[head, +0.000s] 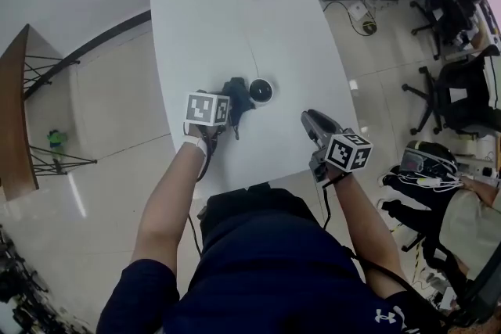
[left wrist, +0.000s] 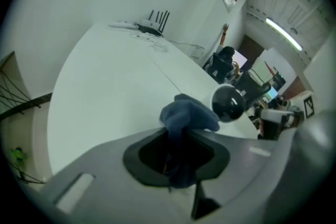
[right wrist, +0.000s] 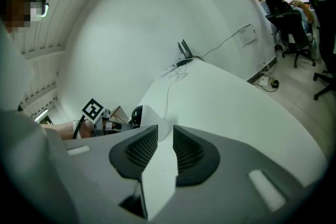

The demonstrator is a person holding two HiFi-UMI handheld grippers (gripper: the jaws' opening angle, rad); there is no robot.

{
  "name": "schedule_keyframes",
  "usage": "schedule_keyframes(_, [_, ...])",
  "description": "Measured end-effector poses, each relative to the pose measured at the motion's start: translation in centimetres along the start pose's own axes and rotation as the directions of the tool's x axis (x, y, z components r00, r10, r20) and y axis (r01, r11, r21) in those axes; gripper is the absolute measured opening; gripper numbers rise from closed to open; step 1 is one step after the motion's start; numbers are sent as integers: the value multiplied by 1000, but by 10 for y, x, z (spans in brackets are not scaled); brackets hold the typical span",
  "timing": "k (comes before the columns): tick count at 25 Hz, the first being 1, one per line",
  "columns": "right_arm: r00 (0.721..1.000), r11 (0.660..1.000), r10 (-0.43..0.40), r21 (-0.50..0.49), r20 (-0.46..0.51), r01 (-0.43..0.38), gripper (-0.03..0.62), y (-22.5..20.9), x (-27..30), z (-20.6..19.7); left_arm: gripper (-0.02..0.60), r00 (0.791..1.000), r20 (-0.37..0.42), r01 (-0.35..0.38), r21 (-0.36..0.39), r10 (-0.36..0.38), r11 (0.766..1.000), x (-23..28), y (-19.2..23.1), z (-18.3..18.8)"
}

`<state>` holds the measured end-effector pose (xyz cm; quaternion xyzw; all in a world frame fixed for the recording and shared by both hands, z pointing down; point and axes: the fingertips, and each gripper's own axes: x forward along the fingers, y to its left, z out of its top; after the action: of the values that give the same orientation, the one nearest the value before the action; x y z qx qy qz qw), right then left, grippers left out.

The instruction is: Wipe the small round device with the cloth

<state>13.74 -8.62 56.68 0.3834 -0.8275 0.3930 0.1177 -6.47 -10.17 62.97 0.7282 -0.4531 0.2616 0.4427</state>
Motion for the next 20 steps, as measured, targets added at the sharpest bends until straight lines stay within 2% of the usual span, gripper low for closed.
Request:
schedule_keyframes(3, [999,999,-37,41,36,35,94,-4,-9,-2,66,998,28,-48,42,47,998,0,17,33])
schedule_keyframes(5, [996,996,-63,65,56,59,94,-6,-16,-6,66,997,68,-46,130,37,991,1,13,62])
schedule_keyframes(6, [995,995,-76,75,63,71,94,-7,-20,-8,66,995,95,-33,200,14,979,1,6,77])
schedule_keyframes(7, [994,993,-88,84,68,82,92,-8,-23,-11,66,992,122,-14,284,-22,959,2,-5,92])
schedule_keyframes(8, [992,991,-100,94,73,93,92,-9,-26,-14,66,988,138,9,375,-66,927,3,-18,105])
schedule_keyframes(9, [991,989,-112,104,78,104,92,-11,-28,-16,66,986,130,35,463,-107,886,4,-31,113])
schedule_keyframes(11, [987,985,-136,123,89,124,89,-14,-34,-20,66,987,29,110,600,-159,792,17,-52,110])
schedule_keyframes(12, [985,982,-146,131,95,133,87,-14,-36,-21,66,986,-40,151,640,-163,753,26,-57,101])
schedule_keyframes(13, [983,981,-153,137,100,139,87,-14,-38,-22,64,983,-102,184,660,-156,728,34,-58,92])
schedule_keyframes(14, [982,979,-159,141,105,144,86,-13,-39,-22,64,978,-149,207,657,-144,725,39,-55,84])
schedule_keyframes(15, [981,979,-163,144,109,147,84,-12,-39,-23,63,974,-182,220,633,-134,742,40,-51,77])
schedule_keyframes(16, [980,978,-167,147,112,150,83,-11,-39,-23,63,971,-199,228,589,-134,775,39,-46,73])
schedule_keyframes(17, [979,977,-170,151,114,152,81,-10,-38,-23,63,968,-204,232,525,-144,819,36,-41,70])
schedule_keyframes(19, [978,975,-171,161,121,151,78,-8,-36,-23,63,963,-193,244,344,-186,907,28,-33,64])
schedule_keyframes(20, [978,975,-169,168,124,147,77,-7,-34,-23,63,960,-183,254,240,-213,937,24,-30,59])
